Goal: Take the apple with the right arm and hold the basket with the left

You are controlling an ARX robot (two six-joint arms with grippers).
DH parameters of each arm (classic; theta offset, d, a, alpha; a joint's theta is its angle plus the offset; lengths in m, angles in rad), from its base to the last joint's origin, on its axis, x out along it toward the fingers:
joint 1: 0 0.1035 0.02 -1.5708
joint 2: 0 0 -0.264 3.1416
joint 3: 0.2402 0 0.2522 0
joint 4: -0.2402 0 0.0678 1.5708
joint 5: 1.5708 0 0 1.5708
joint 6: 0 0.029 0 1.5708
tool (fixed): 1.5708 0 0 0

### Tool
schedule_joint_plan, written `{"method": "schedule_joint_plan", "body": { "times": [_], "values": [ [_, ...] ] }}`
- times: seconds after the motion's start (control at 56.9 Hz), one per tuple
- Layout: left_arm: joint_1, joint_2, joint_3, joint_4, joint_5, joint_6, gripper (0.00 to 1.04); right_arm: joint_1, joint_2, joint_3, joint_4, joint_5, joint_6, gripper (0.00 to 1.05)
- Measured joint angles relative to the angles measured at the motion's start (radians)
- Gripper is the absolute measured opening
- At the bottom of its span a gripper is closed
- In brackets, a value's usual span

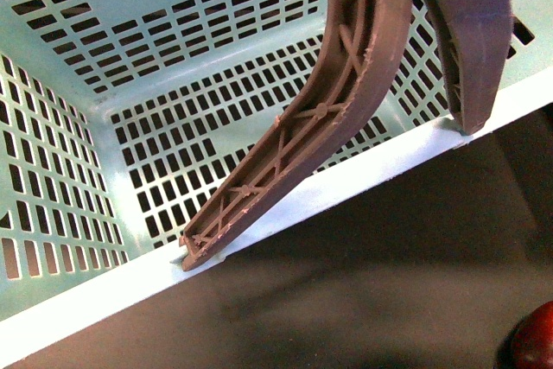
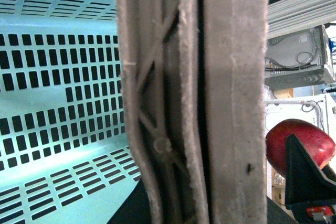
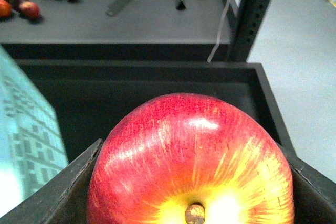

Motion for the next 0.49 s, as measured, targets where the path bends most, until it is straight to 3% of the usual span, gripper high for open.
{"method": "schedule_joint_plan", "body": {
  "times": [0.211, 0.492],
  "values": [
    [0.0, 0.0, 0.0, 0.0, 0.0, 0.0, 0.15, 0.222, 0.016, 0.049, 0.006, 0.053, 0.063, 0.8],
    [0.0, 0.0, 0.0, 0.0, 0.0, 0.0, 0.15, 0.386, 0.101, 0.027, 0.025, 0.075, 0.104, 0.8]
  ]
}}
